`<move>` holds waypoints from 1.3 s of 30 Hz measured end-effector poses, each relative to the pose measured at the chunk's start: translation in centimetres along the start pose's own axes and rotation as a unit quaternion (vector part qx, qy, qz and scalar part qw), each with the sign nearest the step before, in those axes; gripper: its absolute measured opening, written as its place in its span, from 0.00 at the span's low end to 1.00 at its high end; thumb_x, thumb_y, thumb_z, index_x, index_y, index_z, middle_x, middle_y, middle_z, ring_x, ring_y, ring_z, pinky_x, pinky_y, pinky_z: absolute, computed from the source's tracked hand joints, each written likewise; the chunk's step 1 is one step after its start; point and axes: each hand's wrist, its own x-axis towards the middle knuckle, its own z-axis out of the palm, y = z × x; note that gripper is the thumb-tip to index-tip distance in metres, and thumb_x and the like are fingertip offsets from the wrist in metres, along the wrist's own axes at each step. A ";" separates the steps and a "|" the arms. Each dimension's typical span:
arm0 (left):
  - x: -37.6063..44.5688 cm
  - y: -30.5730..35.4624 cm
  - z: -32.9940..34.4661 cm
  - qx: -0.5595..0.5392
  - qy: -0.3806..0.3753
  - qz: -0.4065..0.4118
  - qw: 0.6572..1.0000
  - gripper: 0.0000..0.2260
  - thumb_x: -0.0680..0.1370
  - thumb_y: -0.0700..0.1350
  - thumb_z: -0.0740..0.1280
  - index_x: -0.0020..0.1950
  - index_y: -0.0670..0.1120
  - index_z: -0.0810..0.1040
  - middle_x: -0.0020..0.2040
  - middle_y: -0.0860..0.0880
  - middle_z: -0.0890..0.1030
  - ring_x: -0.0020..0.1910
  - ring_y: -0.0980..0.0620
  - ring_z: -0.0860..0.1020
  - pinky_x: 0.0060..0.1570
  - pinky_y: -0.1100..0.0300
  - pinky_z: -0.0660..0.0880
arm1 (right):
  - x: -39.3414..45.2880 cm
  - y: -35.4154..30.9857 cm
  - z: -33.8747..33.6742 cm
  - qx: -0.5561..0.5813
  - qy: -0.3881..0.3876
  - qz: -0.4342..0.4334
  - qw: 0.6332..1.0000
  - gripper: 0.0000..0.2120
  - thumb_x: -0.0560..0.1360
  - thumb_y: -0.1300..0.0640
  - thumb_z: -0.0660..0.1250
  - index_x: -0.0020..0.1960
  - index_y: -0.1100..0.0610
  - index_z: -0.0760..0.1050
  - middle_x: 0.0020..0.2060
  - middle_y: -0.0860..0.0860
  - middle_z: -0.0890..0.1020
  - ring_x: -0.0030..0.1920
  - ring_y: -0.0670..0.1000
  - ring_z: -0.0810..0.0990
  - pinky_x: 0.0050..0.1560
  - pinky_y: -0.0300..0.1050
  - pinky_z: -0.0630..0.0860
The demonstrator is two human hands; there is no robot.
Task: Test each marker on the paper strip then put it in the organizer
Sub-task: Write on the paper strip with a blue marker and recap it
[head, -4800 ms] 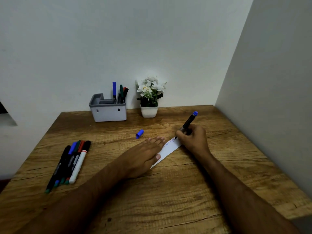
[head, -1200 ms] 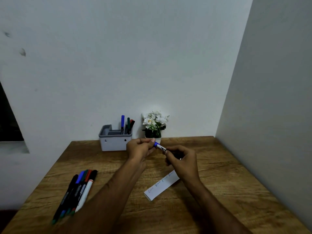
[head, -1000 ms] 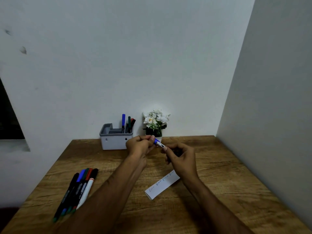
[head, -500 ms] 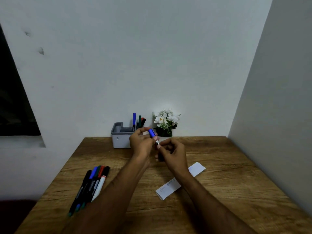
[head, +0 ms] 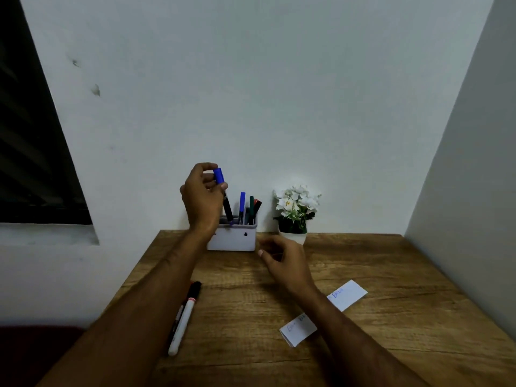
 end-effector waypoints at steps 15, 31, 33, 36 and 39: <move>-1.2 -5.9 2.6 0.160 -0.150 0.060 0.974 0.15 0.74 0.33 0.73 0.57 0.47 0.77 0.50 0.49 0.82 0.40 0.59 0.81 0.37 0.72 0.76 | 0.9 0.9 0.4 0.005 0.001 -0.011 1.000 0.12 0.78 0.59 0.73 0.60 0.52 0.83 0.52 0.43 0.86 0.52 0.35 0.82 0.52 0.26 0.76; -2.5 -6.2 1.6 0.182 -0.136 0.033 0.973 0.20 0.74 0.36 0.74 0.64 0.42 0.76 0.54 0.45 0.82 0.51 0.51 0.80 0.49 0.60 0.77 | 0.0 0.7 0.1 0.007 -0.002 -0.001 1.000 0.12 0.78 0.59 0.72 0.60 0.53 0.84 0.52 0.43 0.86 0.52 0.35 0.82 0.52 0.27 0.77; -2.8 -6.2 0.9 0.190 -0.118 0.037 0.974 0.19 0.74 0.36 0.74 0.63 0.42 0.76 0.53 0.46 0.82 0.51 0.51 0.80 0.50 0.59 0.78 | -0.3 0.5 0.0 0.008 0.002 -0.006 1.000 0.11 0.78 0.60 0.72 0.60 0.54 0.84 0.52 0.44 0.86 0.51 0.35 0.82 0.51 0.26 0.76; -3.5 -5.9 -0.9 0.223 -0.112 0.045 0.967 0.16 0.73 0.34 0.74 0.59 0.43 0.79 0.51 0.47 0.83 0.49 0.52 0.80 0.49 0.60 0.77 | -0.9 0.1 0.0 0.012 0.005 -0.013 1.000 0.11 0.77 0.61 0.73 0.59 0.56 0.84 0.51 0.46 0.87 0.50 0.37 0.82 0.50 0.26 0.76; -3.5 -5.9 -3.3 0.281 -0.190 -0.012 0.941 0.12 0.70 0.35 0.76 0.52 0.43 0.82 0.48 0.46 0.84 0.47 0.49 0.82 0.50 0.55 0.80 | -1.5 -0.3 0.1 0.008 0.004 -0.023 1.000 0.10 0.77 0.61 0.73 0.57 0.56 0.85 0.49 0.47 0.87 0.49 0.40 0.83 0.49 0.26 0.76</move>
